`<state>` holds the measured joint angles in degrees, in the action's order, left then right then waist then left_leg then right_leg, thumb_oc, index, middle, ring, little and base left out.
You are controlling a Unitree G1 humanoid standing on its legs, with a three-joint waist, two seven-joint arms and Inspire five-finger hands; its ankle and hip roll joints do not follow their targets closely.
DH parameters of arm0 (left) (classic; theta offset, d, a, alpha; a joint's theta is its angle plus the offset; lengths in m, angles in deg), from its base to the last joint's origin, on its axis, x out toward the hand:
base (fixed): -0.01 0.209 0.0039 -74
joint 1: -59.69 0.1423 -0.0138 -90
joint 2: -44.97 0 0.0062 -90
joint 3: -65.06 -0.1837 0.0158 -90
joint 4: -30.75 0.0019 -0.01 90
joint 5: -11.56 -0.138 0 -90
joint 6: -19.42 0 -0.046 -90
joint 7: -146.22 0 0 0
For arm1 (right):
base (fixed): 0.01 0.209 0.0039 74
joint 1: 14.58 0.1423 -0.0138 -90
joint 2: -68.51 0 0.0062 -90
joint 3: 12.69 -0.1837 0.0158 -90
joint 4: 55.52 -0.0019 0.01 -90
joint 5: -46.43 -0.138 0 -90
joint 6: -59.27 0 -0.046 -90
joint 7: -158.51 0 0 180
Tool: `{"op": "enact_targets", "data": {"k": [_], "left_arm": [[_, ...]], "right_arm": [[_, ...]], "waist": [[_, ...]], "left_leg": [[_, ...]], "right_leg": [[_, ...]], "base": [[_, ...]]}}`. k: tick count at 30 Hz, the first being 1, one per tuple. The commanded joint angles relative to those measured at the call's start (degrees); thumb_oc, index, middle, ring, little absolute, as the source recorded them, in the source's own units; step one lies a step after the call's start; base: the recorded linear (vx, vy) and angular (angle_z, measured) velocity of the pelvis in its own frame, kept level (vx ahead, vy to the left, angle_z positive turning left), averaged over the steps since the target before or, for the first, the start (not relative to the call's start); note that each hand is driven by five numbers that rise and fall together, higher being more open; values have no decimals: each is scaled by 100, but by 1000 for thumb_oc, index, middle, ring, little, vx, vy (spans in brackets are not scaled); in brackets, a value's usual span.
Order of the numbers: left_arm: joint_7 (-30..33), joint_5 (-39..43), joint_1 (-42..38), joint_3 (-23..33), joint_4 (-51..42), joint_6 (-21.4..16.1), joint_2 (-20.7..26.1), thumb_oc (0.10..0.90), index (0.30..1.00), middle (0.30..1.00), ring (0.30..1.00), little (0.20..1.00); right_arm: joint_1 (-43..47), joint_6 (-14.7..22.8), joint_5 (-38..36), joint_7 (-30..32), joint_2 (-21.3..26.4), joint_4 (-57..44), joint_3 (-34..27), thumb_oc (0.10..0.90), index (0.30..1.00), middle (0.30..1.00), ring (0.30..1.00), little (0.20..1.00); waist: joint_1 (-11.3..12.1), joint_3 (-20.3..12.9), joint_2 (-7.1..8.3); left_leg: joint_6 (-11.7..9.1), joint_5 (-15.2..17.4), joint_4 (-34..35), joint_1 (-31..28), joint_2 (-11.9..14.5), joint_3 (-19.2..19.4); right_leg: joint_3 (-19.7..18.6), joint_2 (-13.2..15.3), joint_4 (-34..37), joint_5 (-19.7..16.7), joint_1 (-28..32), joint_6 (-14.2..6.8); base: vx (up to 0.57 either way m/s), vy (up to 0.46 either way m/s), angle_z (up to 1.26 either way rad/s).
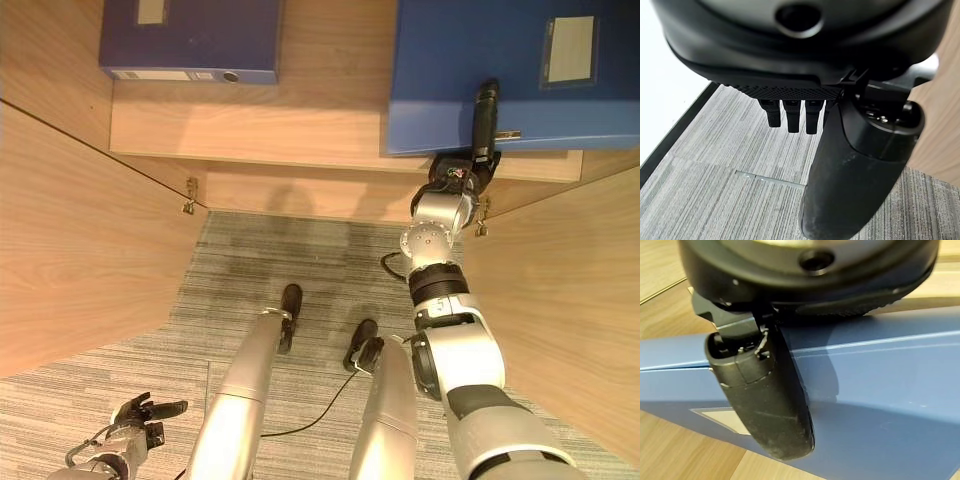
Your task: Put the empty folder in the office cabinet
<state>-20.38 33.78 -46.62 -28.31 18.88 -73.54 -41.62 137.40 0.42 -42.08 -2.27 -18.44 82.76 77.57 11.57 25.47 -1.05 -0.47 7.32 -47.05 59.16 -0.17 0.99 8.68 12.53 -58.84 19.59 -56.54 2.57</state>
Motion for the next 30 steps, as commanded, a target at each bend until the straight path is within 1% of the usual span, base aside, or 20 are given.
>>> {"op": "enact_targets", "data": {"k": [1, 11, 12, 13, 16, 17, 20, 22, 23, 25, 26, 27, 28, 29, 30], "left_arm": [[233, 45, 600, -270, 456, 24, 542, 800, 900, 900, 900, 900], [193, 9, 565, -275, 500, 17, 644, 800, 900, 900, 900, 900], [190, 10, 560, -274, 506, 15, 657, 800, 900, 900, 900, 900], [168, -16, 554, -273, 525, 20, 689, 800, 900, 900, 900, 900], [148, -24, 553, -260, 558, 16, 721, 800, 900, 900, 900, 900], [109, -29, 561, -233, 580, 10, 774, 800, 900, 900, 900, 900], [18, -17, 573, -178, 623, 8, 859, 800, 900, 900, 900, 900], [-47, -11, 586, -155, 632, -8, 912, 800, 900, 900, 900, 900], [-50, -11, 584, -155, 633, -9, 907, 800, 900, 900, 900, 900], [-127, -19, 584, -170, 632, -21, 944, 800, 900, 900, 900, 900], [-213, -17, 566, -184, 638, -27, 960, 800, 900, 900, 900, 900], [-233, -30, 554, -190, 643, -31, 976, 800, 900, 900, 900, 900], [-273, -50, 552, -193, 667, -22, 1019, 800, 900, 900, 900, 900], [-274, -51, 551, -192, 668, -22, 1017, 800, 900, 900, 900, 900], [-195, -164, 447, -328, 599, -169, 919, 800, 900, 900, 900, 900]], "right_arm": [[1031, 163, 194, -471, 567, -120, 155, 400, 300, 300, 300, 300], [1397, 172, 222, -539, 569, -185, 345, 400, 300, 300, 300, 300], [1432, 151, 210, -563, 577, -177, 373, 424, 335, 335, 335, 335], [1462, 82, 230, -610, 591, -178, 446, 800, 900, 900, 900, 900], [1519, -27, 246, -670, 602, -107, 583, 800, 900, 900, 900, 900], [1561, -249, 317, -712, 706, 33, 747, 800, 900, 900, 900, 900], [1701, -704, 548, -806, 886, 189, 1143, 800, 900, 900, 900, 900], [1742, -938, 656, -897, 1008, 298, 1362, 800, 900, 900, 900, 900], [1755, -947, 652, -905, 1014, 314, 1367, 800, 900, 900, 900, 900], [1822, -1197, 808, -965, 1125, 439, 1605, 800, 900, 900, 900, 900], [1909, -1455, 989, -1040, 1234, 631, 1804, 800, 900, 900, 900, 900], [1946, -1564, 1076, -1063, 1280, 704, 1908, 800, 900, 900, 900, 900], [1999, -1797, 1267, -1132, 1366, 820, 2112, 800, 900, 900, 900, 900], [2008, -1803, 1266, -1137, 1368, 828, 2115, 800, 900, 900, 900, 900], [2093, -1980, 1317, -1169, 1372, 957, 2233, 800, 900, 900, 900, 900]], "waist": [[254, -372, 119], [318, -481, 171], [325, -487, 179], [330, -513, 196], [329, -521, 215], [331, -533, 242], [317, -542, 287], [310, -554, 325], [309, -552, 320], [296, -562, 353], [290, -566, 375], [287, -565, 387], [282, -577, 424], [281, -574, 420], [245, -580, 456]], "left_leg": [[166, 381, 423, -374, -82, 26], [127, 320, 717, -653, -95, -43], [125, 306, 761, -686, -96, -53], [115, 287, 850, -764, -101, -67], [102, 253, 963, -859, -97, -71], [91, 217, 1028, -902, -89, -74], [87, 177, 1104, -949, -75, -82], [84, 152, 1153, -978, -57, -84], [84, 149, 1159, -981, -57, -85], [81, 116, 1225, -1003, -45, -91], [76, 73, 1322, -1042, -40, -89], [74, 53, 1373, -1063, -41, -93], [71, 28, 1429, -1099, -34, -99], [70, 25, 1434, -1103, -33, -100], [72, 15, 1481, -1130, -16, -83]], "right_leg": [[-245, -60, 537, 269, 628, -23], [-164, -70, 754, 213, 894, -93], [-152, -74, 798, 203, 934, -104], [-128, -74, 868, 181, 1012, -126], [-103, -83, 960, 140, 1097, -151], [-79, -81, 1016, 104, 1141, -166], [-51, -91, 1073, 53, 1157, -166], [-33, -93, 1121, 27, 1175, -172], [-32, -94, 1126, 23, 1177, -171], [-13, -96, 1164, -13, 1182, -179], [17, -104, 1224, -46, 1213, -181], [29, -110, 1259, -62, 1230, -187], [49, -121, 1315, -92, 1268, -193], [51, -123, 1321, -95, 1273, -193], [69, -126, 1375, -123, 1304, -199]], "base": [[21, -18, 11], [22, -12, 2], [40, -29, 4], [29, -18, 5], [28, -14, 11], [13, -6, 9], [14, -11, 6], [0, 0, 0], [0, 0, 0], [0, 0, 0], [0, 0, 0], [0, 0, 0], [0, 0, 0], [0, 0, 0], [6, 0, -3]]}}
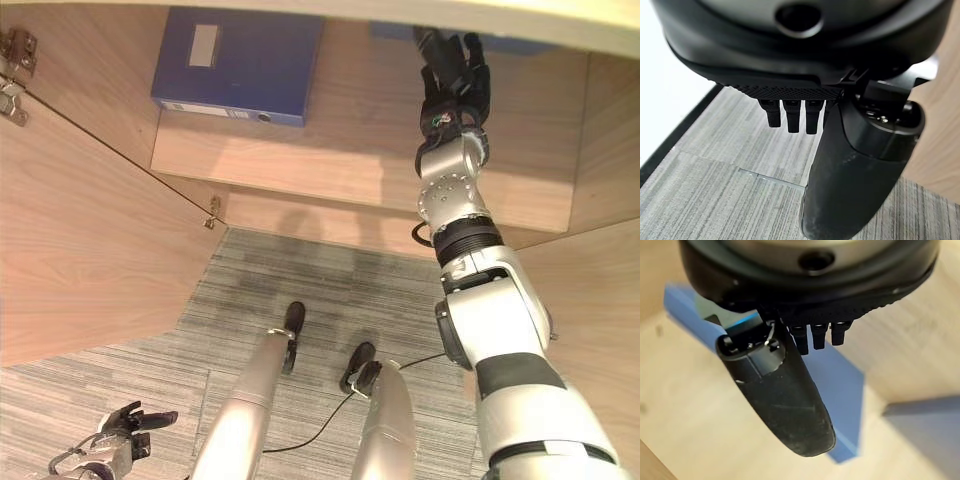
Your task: Put the empty folder in the office cabinet
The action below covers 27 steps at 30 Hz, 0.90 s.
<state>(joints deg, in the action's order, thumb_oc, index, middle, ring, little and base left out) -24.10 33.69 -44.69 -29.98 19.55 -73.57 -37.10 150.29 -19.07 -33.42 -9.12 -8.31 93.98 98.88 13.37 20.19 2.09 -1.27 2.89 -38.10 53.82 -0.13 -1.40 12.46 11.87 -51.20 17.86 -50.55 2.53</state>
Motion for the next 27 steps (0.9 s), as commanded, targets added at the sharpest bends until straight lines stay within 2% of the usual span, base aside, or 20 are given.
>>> {"op": "enact_targets", "data": {"k": [1, 3, 5, 6, 7, 9, 10, 11, 12, 15, 17, 18, 20, 23, 24, 25, 27], "left_arm": [[178, -156, 251, -161, 534, -166, 464, 800, 900, 900, 900, 900], [124, 160, 226, -160, 481, -69, 193, 800, 900, 900, 900, 900], [73, 229, 218, -180, 476, -78, 149, 800, 900, 900, 900, 900], [0, 239, 175, -248, 452, -54, 109, 800, 900, 900, 900, 900], [0, 238, 170, -248, 452, -54, 102, 800, 900, 900, 900, 900], [-117, 136, 135, -288, 439, -1, 99, 800, 900, 900, 900, 900], [-118, 136, 133, -287, 439, -1, 95, 800, 900, 900, 900, 900], [-180, 102, 125, -283, 435, -5, 142, 800, 900, 900, 900, 900], [-232, 79, 81, -297, 431, 10, 154, 800, 900, 900, 900, 900], [-299, 69, 34, -303, 433, 36, 176, 800, 900, 900, 900, 900], [-403, 94, 2, -292, 405, 24, 223, 800, 900, 900, 900, 900], [-403, 94, 1, -292, 405, 24, 223, 800, 900, 900, 900, 900], [-595, 105, -88, -274, 358, 54, 443, 800, 900, 900, 900, 900], [-663, 116, -119, -250, 344, 62, 518, 800, 900, 900, 900, 900], [-774, 123, -159, -239, 311, 67, 621, 800, 900, 900, 900, 900], [-774, 123, -161, -239, 312, 66, 618, 800, 900, 900, 900, 900], [-897, 106, -150, -186, 264, 45, 670, 800, 900, 900, 900, 900]], "right_arm": [[808, -32, 450, -487, 360, -161, 105, 800, 900, 900, 900, 900], [960, -503, 784, -494, 304, 378, 338, 800, 900, 900, 900, 900], [1030, -628, 896, -596, 311, 488, 467, 800, 900, 900, 900, 900], [1127, -889, 1294, -688, 382, 722, 752, 800, 900, 900, 900, 900], [1143, -895, 1298, -699, 385, 738, 760, 800, 900, 900, 900, 900], [1197, -1294, 2084, -890, 524, 1019, 1256, 800, 900, 900, 900, 900], [1207, -1296, 2089, -899, 524, 1030, 1261, 800, 900, 900, 900, 900], [1202, -1486, 2740, -1105, 632, 1195, 1608, 800, 900, 900, 900, 900], [1197, -1582, 2979, -1196, 668, 1223, 1763, 800, 900, 900, 900, 900], [1195, -1647, 3229, -1303, 742, 1307, 1897, 800, 900, 900, 900, 900], [1120, -1720, 3829, -1530, 896, 1412, 2150, 800, 900, 900, 900, 900], [1121, -1720, 3829, -1530, 896, 1412, 2151, 800, 900, 900, 900, 900], [1148, -1892, 5111, -2049, 1178, 1325, 2915, 800, 900, 900, 900, 900], [1178, -1896, 5537, -2242, 1237, 1228, 3215, 800, 900, 900, 900, 900], [1219, -1863, 6009, -2464, 1367, 870, 3670, 800, 900, 900, 900, 900], [1222, -1864, 6010, -2465, 1370, 868, 3673, 800, 900, 900, 900, 900], [1188, -1821, 6331, -2811, 1564, 235, 4176, 800, 900, 900, 900, 900]], "waist": [[66, -49, 139], [81, -44, 155], [80, -38, 153], [74, -29, 178], [75, -23, 170], [51, 5, 194], [50, 9, 188], [29, 35, 201], [10, 58, 204], [-15, 87, 204], [-36, 132, 215], [-36, 132, 214], [-74, 195, 223], [-96, 217, 218], [-139, 238, 231], [-139, 240, 227], [-193, 261, 241]], "left_leg": [[152, 457, 587, -598, -19, 156], [159, 431, 677, -641, -17, 189], [156, 414, 709, -660, -18, 190], [147, 387, 743, -682, -15, 213], [147, 386, 746, -685, -14, 214], [146, 354, 793, -713, 1, 221], [146, 354, 795, -716, 2, 221], [142, 332, 820, -729, 10, 228], [141, 322, 823, -733, 15, 234], [136, 306, 839, -745, 20, 244], [137, 283, 863, -751, 30, 263], [137, 283, 863, -751, 30, 263], [135, 246, 913, -760, 44, 284], [134, 242, 915, -767, 55, 294], [131, 234, 912, -769, 68, 317], [131, 234, 911, -769, 68, 316], [124, 224, 921, -782, 93, 322]], "right_leg": [[-309, -61, 613, 49, 707, -194], [-305, -75, 680, 26, 734, -186], [-307, -88, 704, 8, 742, -184], [-285, -93, 736, -19, 757, -175], [-285, -94, 738, -21, 760, -176], [-277, -122, 788, -49, 784, -164], [-277, -123, 790, -51, 787, -164], [-275, -122, 829, -76, 800, -162], [-267, -124, 848, -88, 807, -160], [-260, -130, 887, -105, 828, -159], [-256, -129, 913, -140, 830, -165], [-255, -129, 913, -140, 831, -165], [-254, -121, 961, -174, 833, -167], [-255, -122, 987, -187, 842, -166], [-257, -117, 984, -196, 835, -168], [-256, -117, 984, -196, 836, -168], [-270, -109, 1008, -209, 844, -177]], "base": [[4, 5, -4], [-4, 9, -6], [-8, 6, -6], [-10, 3, -4], [-20, 9, -4], [0, 0, 0], [0, 0, 0], [0, 0, 0], [-27, 10, -4], [-13, 3, -4], [0, 0, 0], [-35, -3, 0], [-42, 3, 0], [-11, 5, 0], [-12, 12, -4], [-18, 26, -9], [-10, 17, -10]]}}
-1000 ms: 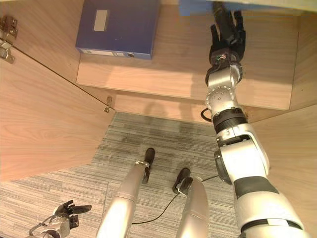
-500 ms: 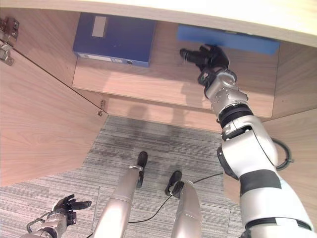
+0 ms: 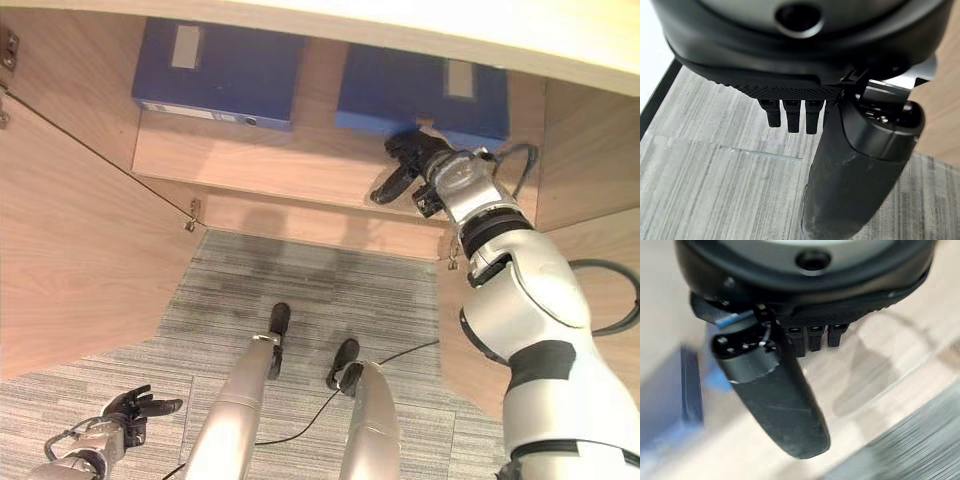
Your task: Put the empty folder in the office cabinet
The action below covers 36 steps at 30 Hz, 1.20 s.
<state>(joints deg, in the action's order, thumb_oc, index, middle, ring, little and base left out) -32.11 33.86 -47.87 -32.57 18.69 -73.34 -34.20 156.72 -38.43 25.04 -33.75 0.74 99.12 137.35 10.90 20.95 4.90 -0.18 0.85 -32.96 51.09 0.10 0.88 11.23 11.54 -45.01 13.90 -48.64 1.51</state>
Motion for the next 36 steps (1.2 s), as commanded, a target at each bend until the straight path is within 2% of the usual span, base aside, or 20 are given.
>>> {"op": "enact_targets", "data": {"k": [1, 2, 4, 5, 7, 10, 16, 23, 27, 30, 32, 33, 36], "left_arm": [[-96, 89, 168, 72, 349, 22, 376, 800, 900, 900, 900, 900], [-154, 75, 201, 120, 305, 1, 351, 800, 900, 900, 900, 900], [-180, 76, 214, 178, 230, -35, 262, 800, 900, 900, 900, 900], [-179, 76, 215, 178, 228, -35, 257, 800, 900, 900, 900, 900], [-225, 65, 218, 224, 155, -57, 126, 800, 900, 900, 900, 900], [-251, 25, 256, 264, 73, -89, -25, 800, 900, 900, 900, 900], [-252, -10, 354, 275, -20, -146, -216, 800, 900, 900, 900, 900], [-218, -166, 613, 294, -39, -202, -235, 800, 900, 900, 900, 900], [-244, -338, 823, 318, -6, -198, -225, 800, 900, 900, 900, 900], [-324, -640, 1126, 336, 53, -204, -278, 800, 900, 900, 900, 900], [-335, -745, 1217, 321, 77, -205, -292, 800, 900, 900, 900, 900], [-353, -860, 1302, 276, 106, -216, -325, 800, 900, 900, 900, 900], [-378, -979, 1480, 245, 143, -237, -345, 800, 900, 900, 900, 900]], "right_arm": [[547, 111, 484, -348, 665, -286, 332, 800, 900, 900, 900, 900], [482, 155, 531, -577, 811, -922, 638, 800, 900, 900, 900, 900], [347, 176, 645, -862, 986, -1615, 972, 800, 900, 900, 900, 900], [348, 170, 645, -863, 995, -1626, 975, 800, 900, 900, 900, 900], [116, 182, 821, -1250, 1160, -2483, 1329, 800, 900, 900, 900, 900], [-82, 207, 1060, -1572, 1257, -2997, 1519, 800, 900, 900, 900, 900], [-478, 289, 1242, -1735, 1307, -3332, 1475, 800, 900, 900, 900, 900], [-1051, 347, 1615, -1767, 1214, -3489, 1239, 800, 900, 900, 900, 900], [-1503, 393, 1816, -1774, 1118, -3513, 997, 800, 900, 900, 900, 900], [-2213, 429, 1887, -1802, 999, -3578, 606, 800, 900, 900, 900, 900], [-2451, 442, 1875, -1789, 929, -3503, 444, 800, 900, 900, 900, 900], [-2739, 453, 1814, -1709, 803, -3359, 187, 800, 900, 900, 900, 900], [-3142, 452, 1688, -1576, 560, -3110, -153, 800, 900, 900, 900, 900]], "waist": [[54, 187, -44], [18, 207, -34], [-24, 234, -12], [-24, 236, -18], [-75, 256, 15], [-80, 292, 10], [-31, 349, 12], [49, 319, -38], [65, 164, -75], [48, -117, -150], [34, -219, -188], [26, -335, -237], [11, -534, -296]], "left_leg": [[15, 427, 408, -511, 70, 93], [8, 418, 439, -539, 81, 100], [-5, 410, 486, -587, 95, 105], [-5, 409, 489, -591, 94, 104], [-26, 402, 539, -645, 110, 107], [-38, 396, 599, -747, 122, 90], [-69, 345, 715, -886, 140, 78], [-136, 168, 1114, -1328, 184, 54], [-182, 11, 1543, -1809, 211, 8], [-261, -210, 2130, -2533, 254, -67], [-280, -293, 2318, -2769, 272, -95], [-282, -558, 2557, -2929, 348, -69], [-338, -781, 2951, -3271, 431, -61]], "right_leg": [[-145, -76, 391, 186, 655, -75], [-143, -65, 413, 175, 662, -82], [-142, -66, 462, 163, 708, -91], [-141, -66, 464, 163, 712, -91], [-128, -67, 508, 167, 772, -104], [-119, -67, 575, 158, 889, -117], [-86, -82, 706, 119, 1038, -138], [-41, -145, 1071, 36, 1448, -175], [-6, -215, 1479, -44, 1903, -216], [85, -296, 2045, -146, 2607, -295], [121, -331, 2224, -177, 2830, -323], [244, -382, 2516, -378, 3038, -318], [314, -522, 2915, -476, 3371, -358]], "base": [[-12, 10, -9], [-13, 7, -8], [-14, 1, -7], [-9, -6, -7], [-12, -14, -10], [-24, -28, -7], [-18, -19, 0], [-20, -42, 0], [20, -47, -2], [59, -52, -1], [5, -42, 1], [-61, -55, 8], [-12, -58, 11]]}}
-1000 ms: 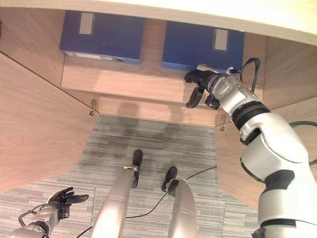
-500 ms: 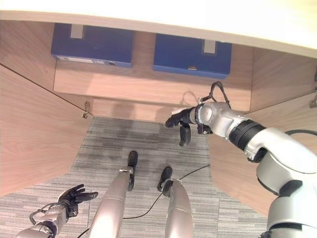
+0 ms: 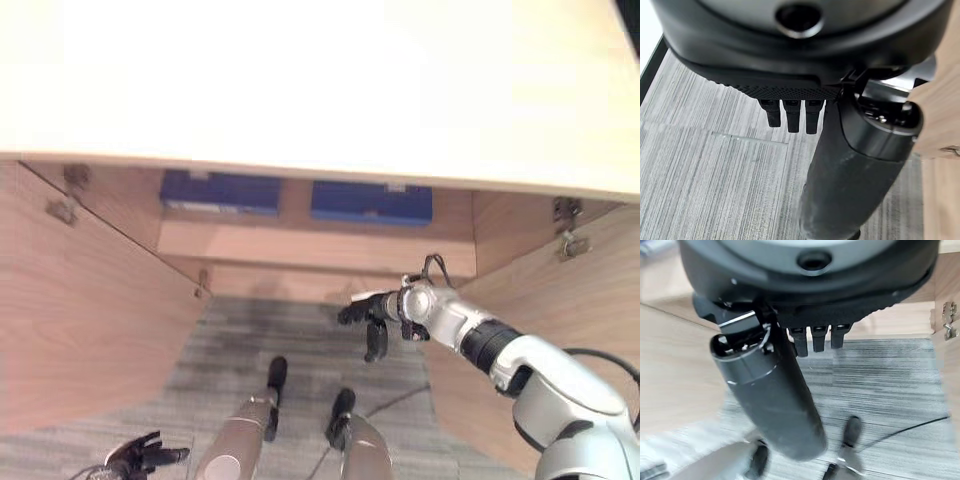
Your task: Put the empty folder in the office cabinet
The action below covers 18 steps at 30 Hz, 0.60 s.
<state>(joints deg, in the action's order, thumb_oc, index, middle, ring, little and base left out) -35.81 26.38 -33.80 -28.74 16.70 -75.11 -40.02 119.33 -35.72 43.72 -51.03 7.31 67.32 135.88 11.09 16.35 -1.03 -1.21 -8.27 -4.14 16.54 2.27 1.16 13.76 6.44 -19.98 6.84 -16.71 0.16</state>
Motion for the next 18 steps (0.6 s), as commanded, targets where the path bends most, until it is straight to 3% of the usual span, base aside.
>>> {"op": "enact_targets", "data": {"k": [1, 2, 3, 4, 5, 6, 8, 12, 13, 14, 15, 18], "left_arm": [[-1, -284, 117, -156, 360, -66, 216, 800, 900, 900, 900, 900], [11, -375, 180, -201, 404, -73, 223, 800, 900, 900, 900, 900], [29, -726, 258, -478, 529, -59, 158, 800, 900, 900, 900, 900], [42, -792, 162, -617, 548, -33, 69, 800, 900, 900, 900, 900], [42, -792, 161, -618, 548, -34, 72, 800, 900, 900, 900, 900], [79, -874, 89, -825, 509, 2, -130, 800, 900, 900, 900, 900], [131, -873, -21, -929, 439, 1, -236, 800, 900, 900, 900, 900], [181, -797, -126, -979, 263, 42, -278, 800, 900, 900, 900, 900], [246, -800, -250, -1059, 137, 21, -264, 800, 900, 900, 900, 900], [246, -800, -252, -1059, 137, 21, -264, 800, 900, 900, 900, 900], [296, -889, -315, -1125, 122, 23, -251, 800, 900, 900, 900, 900], [391, -1098, -292, -1127, 174, 32, -317, 800, 900, 900, 900, 900]], "right_arm": [[424, 213, -258, 250, -254, 285, -172, 800, 900, 900, 900, 900], [220, 222, -326, 419, -501, 723, -370, 800, 900, 900, 900, 900], [-287, 274, -475, 1058, -1366, 1906, -1129, 800, 900, 900, 900, 900], [-417, 318, -526, 1450, -1702, 2364, -1488, 800, 900, 900, 900, 900], [-417, 322, -525, 1452, -1707, 2370, -1490, 800, 900, 900, 900, 900], [-728, 355, -599, 2021, -2287, 3052, -2086, 800, 900, 900, 900, 900], [-1103, 389, -777, 2394, -2630, 3486, -2565, 800, 900, 900, 900, 900], [-1554, 407, -941, 2615, -2794, 3781, -2967, 800, 900, 900, 900, 900], [-1850, 430, -1005, 2790, -2787, 3961, -3214, 800, 900, 900, 900, 900], [-1850, 430, -1004, 2790, -2786, 3961, -3215, 800, 900, 900, 900, 900], [-2090, 418, -1034, 2920, -2802, 4117, -3358, 800, 900, 900, 900, 900], [-2519, 443, -1202, 2998, -2866, 4262, -3623, 800, 900, 900, 900, 900]], "waist": [[-19, -159, 285], [-19, -281, 288], [-97, -600, 268], [-161, -669, 253], [-157, -664, 256], [-227, -776, 255], [-295, -891, 268], [-369, -1023, 295], [-442, -966, 343], [-448, -981, 341], [-551, -941, 416], [-704, -1049, 482]], "left_leg": [[-294, -4, 288, 73, 256, -67], [-353, -146, 551, -47, 289, -49], [-474, -319, 914, -220, 379, 44], [-488, -320, 914, -273, 411, 98], [-488, -318, 914, -280, 412, 101], [-449, -305, 914, -463, 465, 190], [-406, -250, 835, -613, 492, 218], [-374, -116, 530, -643, 543, 212], [-357, 135, -159, -511, 556, 274], [-356, 128, -161, -488, 556, 266], [-251, 526, -699, -525, 501, 437], [-99, 1079, -1371, -715, 300, 459]], "right_leg": [[78, -71, 599, 185, 291, -243], [107, -154, 889, 97, 441, -273], [116, -378, 1506, -102, 790, -313], [100, -424, 1625, -139, 915, -307], [97, -425, 1630, -141, 922, -307], [29, -524, 1783, -179, 1164, -269], [-46, -608, 1948, -184, 1423, -264], [-99, -696, 2059, -162, 1660, -216], [-62, -654, 2000, -144, 1729, -175], [-54, -655, 2001, -150, 1711, -174], [-43, -574, 1995, -172, 1718, -140], [-84, -542, 2065, -228, 1819, -137]], "base": [[15, -79, -12], [-53, -143, -11], [-75, -121, -4], [-77, -84, 0], [-56, -33, -10], [-35, -41, -21], [-28, -58, -34], [-15, -77, -11], [-87, -63, -11], [-186, -86, 0], [-132, -33, 8], [-57, -6, 22]]}}
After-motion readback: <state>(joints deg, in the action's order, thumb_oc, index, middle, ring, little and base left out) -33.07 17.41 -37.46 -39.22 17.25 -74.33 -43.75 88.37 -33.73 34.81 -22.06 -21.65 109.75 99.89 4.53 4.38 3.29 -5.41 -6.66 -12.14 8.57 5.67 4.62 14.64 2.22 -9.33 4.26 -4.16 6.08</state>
